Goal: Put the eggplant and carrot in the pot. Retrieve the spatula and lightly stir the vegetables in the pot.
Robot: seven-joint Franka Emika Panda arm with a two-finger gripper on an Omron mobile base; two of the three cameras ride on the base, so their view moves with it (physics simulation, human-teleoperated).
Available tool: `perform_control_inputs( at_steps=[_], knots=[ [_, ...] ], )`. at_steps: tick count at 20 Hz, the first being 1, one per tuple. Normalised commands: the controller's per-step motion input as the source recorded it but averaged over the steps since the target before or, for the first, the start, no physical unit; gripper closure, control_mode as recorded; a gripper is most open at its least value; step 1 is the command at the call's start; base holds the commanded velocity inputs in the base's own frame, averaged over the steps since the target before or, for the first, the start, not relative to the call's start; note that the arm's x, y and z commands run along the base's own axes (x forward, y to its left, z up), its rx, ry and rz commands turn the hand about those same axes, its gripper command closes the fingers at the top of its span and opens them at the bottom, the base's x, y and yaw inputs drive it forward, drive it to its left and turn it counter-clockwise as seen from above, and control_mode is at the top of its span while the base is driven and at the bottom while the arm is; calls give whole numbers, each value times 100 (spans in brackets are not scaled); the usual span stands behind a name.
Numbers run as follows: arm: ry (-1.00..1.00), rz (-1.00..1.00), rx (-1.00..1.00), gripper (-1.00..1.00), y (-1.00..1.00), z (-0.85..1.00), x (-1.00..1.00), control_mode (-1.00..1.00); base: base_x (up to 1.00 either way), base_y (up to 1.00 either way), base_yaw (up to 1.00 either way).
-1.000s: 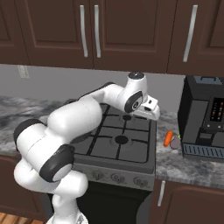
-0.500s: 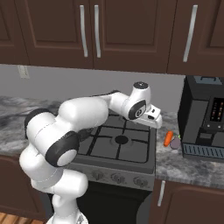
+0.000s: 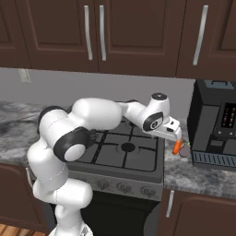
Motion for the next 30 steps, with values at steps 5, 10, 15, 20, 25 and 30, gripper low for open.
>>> perform_control_inputs(
  at_steps=[5,10,15,20,25,30],
  knots=[
    [1,-11,4,-100,-37,-16,11,-100,0,0,0],
    [0,-13,5,-100,-27,-12,1,-100,0,0,0],
    [3,-5,0,-100,-7,-10,0,-100,0,0,0],
    [0,-3,0,-100,3,-28,0,-100,0,0,0],
    [0,-7,0,-100,8,-41,15,-100,0,0,0],
    [0,-8,0,-100,0,-33,31,-100,0,0,0]
  ],
)
